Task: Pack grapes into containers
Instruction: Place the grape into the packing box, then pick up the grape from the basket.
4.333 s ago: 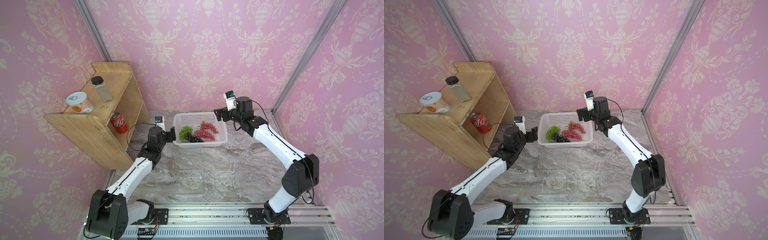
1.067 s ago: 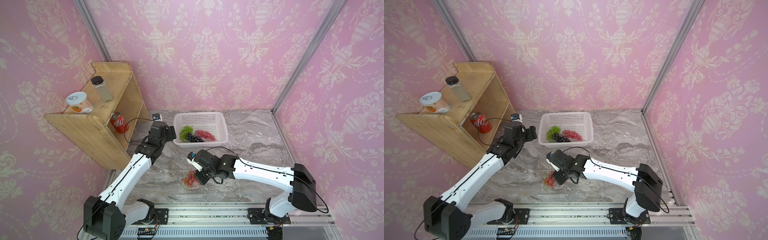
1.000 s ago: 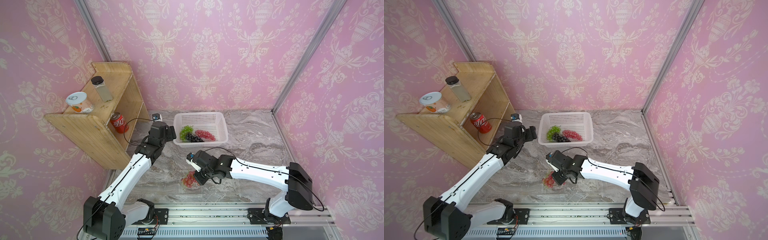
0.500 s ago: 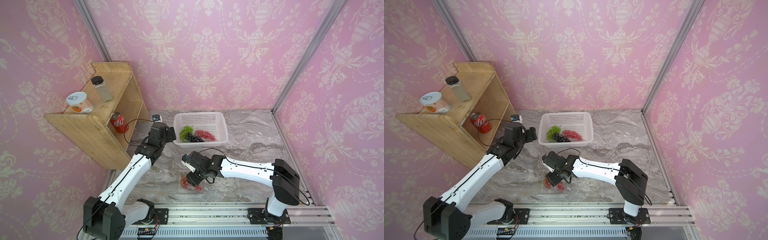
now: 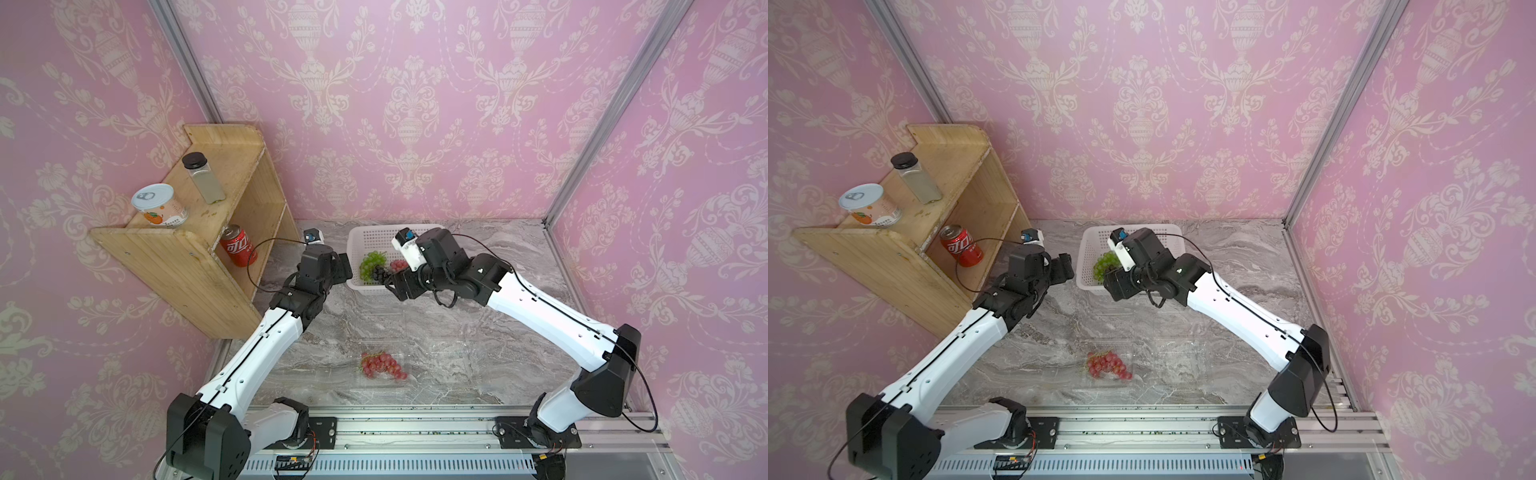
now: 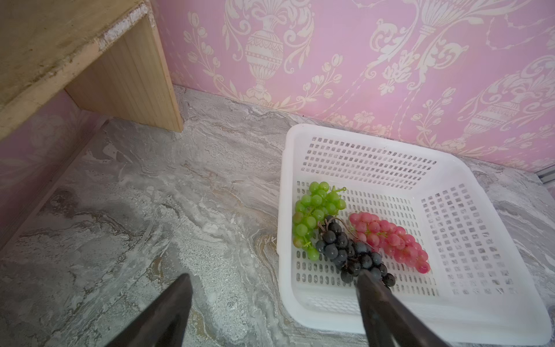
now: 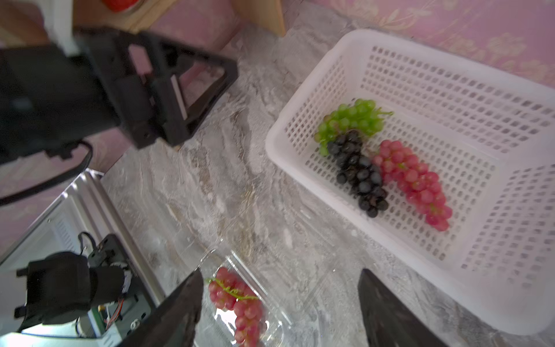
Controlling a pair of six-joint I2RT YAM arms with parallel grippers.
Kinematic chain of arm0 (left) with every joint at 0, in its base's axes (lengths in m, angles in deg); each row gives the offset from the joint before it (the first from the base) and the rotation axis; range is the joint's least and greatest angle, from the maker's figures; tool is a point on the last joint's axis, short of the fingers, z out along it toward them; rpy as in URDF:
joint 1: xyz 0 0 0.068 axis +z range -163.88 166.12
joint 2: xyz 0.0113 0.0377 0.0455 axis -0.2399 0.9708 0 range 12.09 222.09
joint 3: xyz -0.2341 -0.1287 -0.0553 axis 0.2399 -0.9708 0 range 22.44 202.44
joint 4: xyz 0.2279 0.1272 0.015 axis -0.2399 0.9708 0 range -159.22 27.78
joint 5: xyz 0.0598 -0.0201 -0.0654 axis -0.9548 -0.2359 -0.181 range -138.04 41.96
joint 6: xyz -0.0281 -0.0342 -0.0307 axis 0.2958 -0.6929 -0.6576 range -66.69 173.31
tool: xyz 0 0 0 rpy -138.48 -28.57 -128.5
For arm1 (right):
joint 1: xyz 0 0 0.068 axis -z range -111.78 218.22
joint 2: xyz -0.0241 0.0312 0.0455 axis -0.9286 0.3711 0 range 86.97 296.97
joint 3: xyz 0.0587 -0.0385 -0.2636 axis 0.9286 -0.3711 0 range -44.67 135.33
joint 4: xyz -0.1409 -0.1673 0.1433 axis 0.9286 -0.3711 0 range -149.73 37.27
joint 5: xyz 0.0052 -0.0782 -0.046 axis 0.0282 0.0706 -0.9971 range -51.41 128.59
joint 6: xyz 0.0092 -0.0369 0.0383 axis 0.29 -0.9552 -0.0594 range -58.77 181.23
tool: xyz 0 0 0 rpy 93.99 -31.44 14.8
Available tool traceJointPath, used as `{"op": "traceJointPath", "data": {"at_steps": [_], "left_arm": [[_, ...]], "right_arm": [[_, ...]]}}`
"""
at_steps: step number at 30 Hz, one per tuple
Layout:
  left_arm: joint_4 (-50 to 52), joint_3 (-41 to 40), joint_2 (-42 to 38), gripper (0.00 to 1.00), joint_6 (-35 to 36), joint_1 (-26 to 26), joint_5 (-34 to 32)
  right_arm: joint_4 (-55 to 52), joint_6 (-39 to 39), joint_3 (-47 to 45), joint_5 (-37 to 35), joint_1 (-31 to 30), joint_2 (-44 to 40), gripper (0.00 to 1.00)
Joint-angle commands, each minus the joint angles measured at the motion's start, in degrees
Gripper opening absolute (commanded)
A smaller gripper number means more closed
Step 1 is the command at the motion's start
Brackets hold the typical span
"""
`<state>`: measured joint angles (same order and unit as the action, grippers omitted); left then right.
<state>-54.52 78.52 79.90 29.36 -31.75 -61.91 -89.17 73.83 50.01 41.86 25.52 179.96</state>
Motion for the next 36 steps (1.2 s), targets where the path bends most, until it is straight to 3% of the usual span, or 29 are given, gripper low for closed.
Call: {"op": "traceJointPath", "data": {"at_steps": [1, 13, 23, 36], "left_arm": [[-1.00, -0.70, 0.29, 0.87, -0.67, -0.54, 1.98], [-3.29, -0.08, 4.19, 0.87, 1.43, -0.52, 3.35], [-5.02, -1.06, 3.90, 0.88, 2.21, -0.58, 2.74], [-5.21, -1.14, 4.43, 0.88, 2.50, -0.50, 2.73]], "right_arm": [[-1.49, -3.78, 4.91, 2.30, 4.72, 7.53, 0.86], [-14.81, -10.33, 32.47, 4.52, 13.59, 38.66, 0.97], [-17.71, -11.79, 34.48, 1.75, 13.69, 45.26, 0.96], [-20.64, -11.59, 39.69, -2.51, 13.61, 50.81, 0.87]]}}
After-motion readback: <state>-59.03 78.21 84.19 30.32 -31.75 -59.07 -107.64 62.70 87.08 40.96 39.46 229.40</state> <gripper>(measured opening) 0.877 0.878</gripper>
